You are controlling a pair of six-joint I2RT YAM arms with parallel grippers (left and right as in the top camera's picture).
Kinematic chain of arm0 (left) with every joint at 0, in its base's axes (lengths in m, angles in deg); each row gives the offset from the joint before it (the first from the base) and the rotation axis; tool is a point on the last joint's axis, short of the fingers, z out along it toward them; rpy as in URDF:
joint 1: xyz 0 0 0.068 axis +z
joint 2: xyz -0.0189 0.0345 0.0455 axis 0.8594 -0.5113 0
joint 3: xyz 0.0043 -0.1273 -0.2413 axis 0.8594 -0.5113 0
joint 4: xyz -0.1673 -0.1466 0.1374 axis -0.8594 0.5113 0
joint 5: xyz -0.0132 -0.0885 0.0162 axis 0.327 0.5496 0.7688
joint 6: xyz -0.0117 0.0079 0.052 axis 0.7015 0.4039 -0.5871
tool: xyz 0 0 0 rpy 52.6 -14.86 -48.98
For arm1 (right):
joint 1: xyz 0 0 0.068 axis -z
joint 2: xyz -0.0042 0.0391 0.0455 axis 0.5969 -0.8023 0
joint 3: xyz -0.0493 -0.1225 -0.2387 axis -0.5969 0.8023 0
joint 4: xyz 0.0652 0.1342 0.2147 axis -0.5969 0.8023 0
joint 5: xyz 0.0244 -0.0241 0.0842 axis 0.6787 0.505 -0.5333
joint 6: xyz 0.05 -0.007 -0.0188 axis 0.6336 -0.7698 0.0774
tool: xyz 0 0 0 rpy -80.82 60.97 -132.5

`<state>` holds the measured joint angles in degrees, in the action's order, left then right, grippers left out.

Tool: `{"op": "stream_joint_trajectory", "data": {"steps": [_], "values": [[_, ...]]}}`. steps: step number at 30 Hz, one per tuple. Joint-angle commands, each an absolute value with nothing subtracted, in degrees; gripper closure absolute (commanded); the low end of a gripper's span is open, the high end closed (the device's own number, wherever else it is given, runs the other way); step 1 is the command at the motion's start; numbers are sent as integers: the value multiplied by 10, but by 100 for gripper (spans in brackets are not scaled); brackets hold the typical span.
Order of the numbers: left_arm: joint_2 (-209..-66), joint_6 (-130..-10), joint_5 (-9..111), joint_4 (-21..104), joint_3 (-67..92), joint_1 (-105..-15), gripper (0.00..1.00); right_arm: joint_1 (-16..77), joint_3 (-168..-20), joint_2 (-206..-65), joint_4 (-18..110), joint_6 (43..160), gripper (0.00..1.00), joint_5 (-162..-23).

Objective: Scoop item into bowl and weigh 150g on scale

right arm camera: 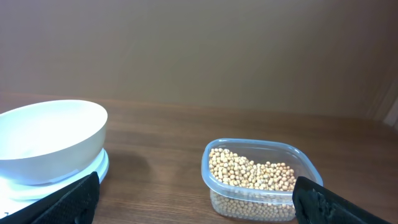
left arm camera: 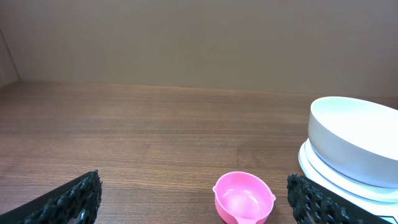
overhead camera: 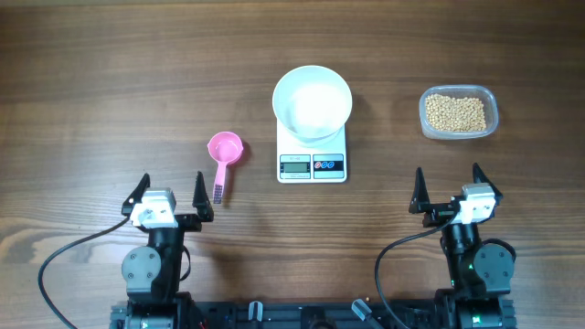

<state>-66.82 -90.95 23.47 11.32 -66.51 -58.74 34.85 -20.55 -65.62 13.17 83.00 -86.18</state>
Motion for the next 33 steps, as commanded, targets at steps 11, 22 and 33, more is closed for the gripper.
{"op": "stream_joint_trajectory", "data": {"steps": [11, 22, 33], "values": [[-662, -904, 242, 114, -669, -582, 0, 346, -205, -653, 131, 820, 0, -867], [-662, -904, 242, 114, -669, -582, 0, 346, -205, -653, 131, 820, 0, -867], [-662, -904, 278, 111, -669, -582, 0, 346, -205, -653, 131, 820, 0, -867]]}}
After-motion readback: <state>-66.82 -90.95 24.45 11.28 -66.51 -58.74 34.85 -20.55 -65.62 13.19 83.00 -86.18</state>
